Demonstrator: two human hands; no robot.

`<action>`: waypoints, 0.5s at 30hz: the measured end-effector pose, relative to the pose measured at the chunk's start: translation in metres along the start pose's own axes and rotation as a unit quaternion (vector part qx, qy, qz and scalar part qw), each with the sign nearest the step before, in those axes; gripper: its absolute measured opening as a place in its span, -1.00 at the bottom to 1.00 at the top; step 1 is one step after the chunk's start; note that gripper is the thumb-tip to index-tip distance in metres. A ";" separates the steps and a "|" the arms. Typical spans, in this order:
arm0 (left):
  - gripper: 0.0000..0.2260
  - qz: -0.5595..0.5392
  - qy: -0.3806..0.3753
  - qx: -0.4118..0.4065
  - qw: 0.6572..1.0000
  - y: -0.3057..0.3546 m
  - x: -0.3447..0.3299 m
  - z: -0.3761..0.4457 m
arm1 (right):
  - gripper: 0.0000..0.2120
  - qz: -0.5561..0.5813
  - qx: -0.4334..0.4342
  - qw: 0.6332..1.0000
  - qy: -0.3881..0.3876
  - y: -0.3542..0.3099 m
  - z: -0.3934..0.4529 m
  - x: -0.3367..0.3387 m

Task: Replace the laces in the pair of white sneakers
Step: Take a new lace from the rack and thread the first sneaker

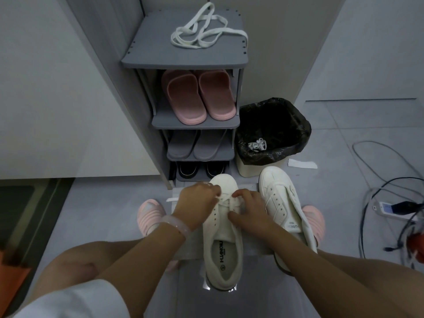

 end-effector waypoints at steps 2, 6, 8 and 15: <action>-0.75 -0.009 -0.019 -0.037 0.999 0.010 -0.007 0.003 | -0.38 0.027 0.011 1.000 -0.004 -0.003 0.000 -0.002; -0.74 -0.006 -0.061 -0.037 0.997 0.016 -0.016 0.006 | -0.21 0.064 -0.009 0.998 -0.024 -0.002 0.002 -0.004; -0.76 -0.014 -0.055 -0.023 0.998 0.016 -0.016 0.008 | -0.20 0.063 -0.011 0.998 -0.024 0.000 0.004 -0.004; -0.83 -0.007 -0.049 0.001 0.999 0.009 -0.011 0.008 | -0.22 0.078 -0.011 0.997 -0.026 0.001 0.006 -0.006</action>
Point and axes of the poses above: each hand's wrist, its own z-axis towards the middle knuckle, its own x-axis out of the back of the hand, y = z × x, the point moved 6 cm from there along z, towards the middle knuckle, and after that the axes turned 4 degrees about z, right-handed, at the moved point
